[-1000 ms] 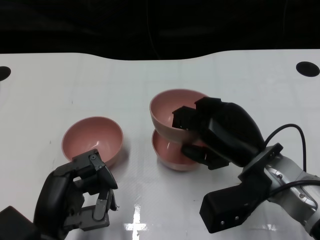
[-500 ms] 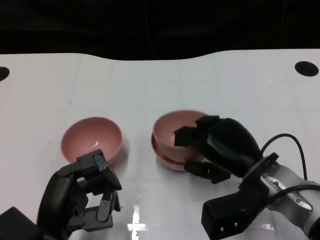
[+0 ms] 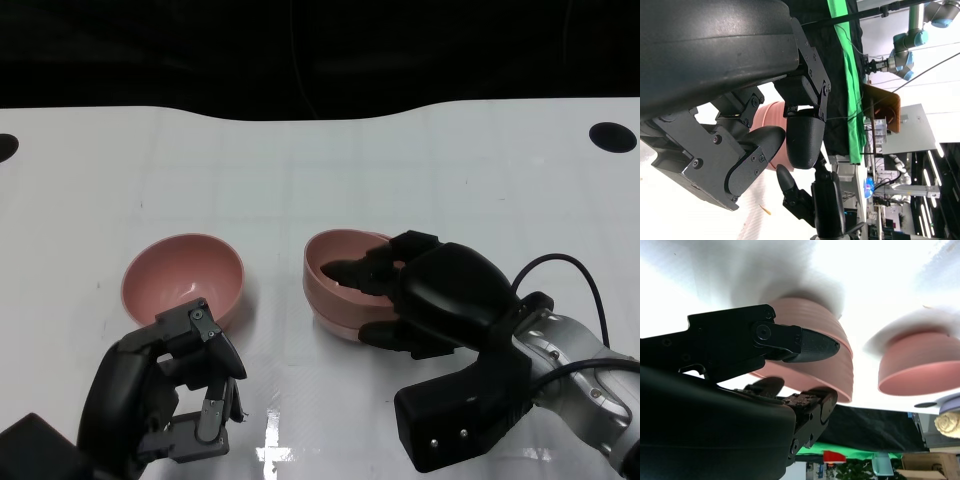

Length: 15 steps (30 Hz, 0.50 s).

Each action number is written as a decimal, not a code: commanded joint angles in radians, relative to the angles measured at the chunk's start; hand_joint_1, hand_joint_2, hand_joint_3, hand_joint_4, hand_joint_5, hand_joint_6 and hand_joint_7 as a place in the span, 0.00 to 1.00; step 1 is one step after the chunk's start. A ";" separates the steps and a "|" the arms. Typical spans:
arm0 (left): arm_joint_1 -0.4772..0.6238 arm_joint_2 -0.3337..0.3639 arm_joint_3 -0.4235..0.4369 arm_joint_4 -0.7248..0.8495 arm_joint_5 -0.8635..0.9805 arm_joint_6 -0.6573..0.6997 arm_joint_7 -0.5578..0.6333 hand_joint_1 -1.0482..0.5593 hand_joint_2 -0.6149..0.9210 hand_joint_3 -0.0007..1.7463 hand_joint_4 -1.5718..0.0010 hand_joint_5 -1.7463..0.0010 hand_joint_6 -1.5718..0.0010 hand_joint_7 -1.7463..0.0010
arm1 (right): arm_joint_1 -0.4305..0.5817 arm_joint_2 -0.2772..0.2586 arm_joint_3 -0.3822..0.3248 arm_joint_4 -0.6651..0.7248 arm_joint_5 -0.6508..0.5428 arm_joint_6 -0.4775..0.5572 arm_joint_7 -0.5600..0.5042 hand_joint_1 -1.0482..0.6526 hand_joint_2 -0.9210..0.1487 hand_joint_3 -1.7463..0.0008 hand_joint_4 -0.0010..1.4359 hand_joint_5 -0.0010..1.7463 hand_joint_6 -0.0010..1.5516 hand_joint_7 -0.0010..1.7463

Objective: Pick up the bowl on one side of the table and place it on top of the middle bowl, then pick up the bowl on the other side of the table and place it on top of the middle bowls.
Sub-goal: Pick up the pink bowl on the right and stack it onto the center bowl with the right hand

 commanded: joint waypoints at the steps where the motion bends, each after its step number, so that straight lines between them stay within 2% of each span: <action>1: 0.003 0.011 0.007 0.004 0.006 -0.006 0.010 0.58 0.63 0.83 0.44 0.01 0.48 0.11 | 0.037 -0.023 -0.030 -0.073 0.018 0.024 0.005 0.09 0.00 0.74 0.00 0.19 0.12 0.00; 9: 0.001 0.013 0.010 0.008 0.004 -0.005 0.009 0.58 0.63 0.83 0.45 0.00 0.49 0.10 | 0.114 -0.062 -0.099 -0.249 0.046 0.058 0.029 0.08 0.00 0.74 0.00 0.20 0.11 0.00; 15: -0.008 0.015 0.016 0.023 0.000 -0.011 0.005 0.58 0.63 0.84 0.45 0.00 0.49 0.10 | 0.185 -0.098 -0.160 -0.338 0.125 0.003 0.025 0.10 0.00 0.78 0.00 0.26 0.13 0.01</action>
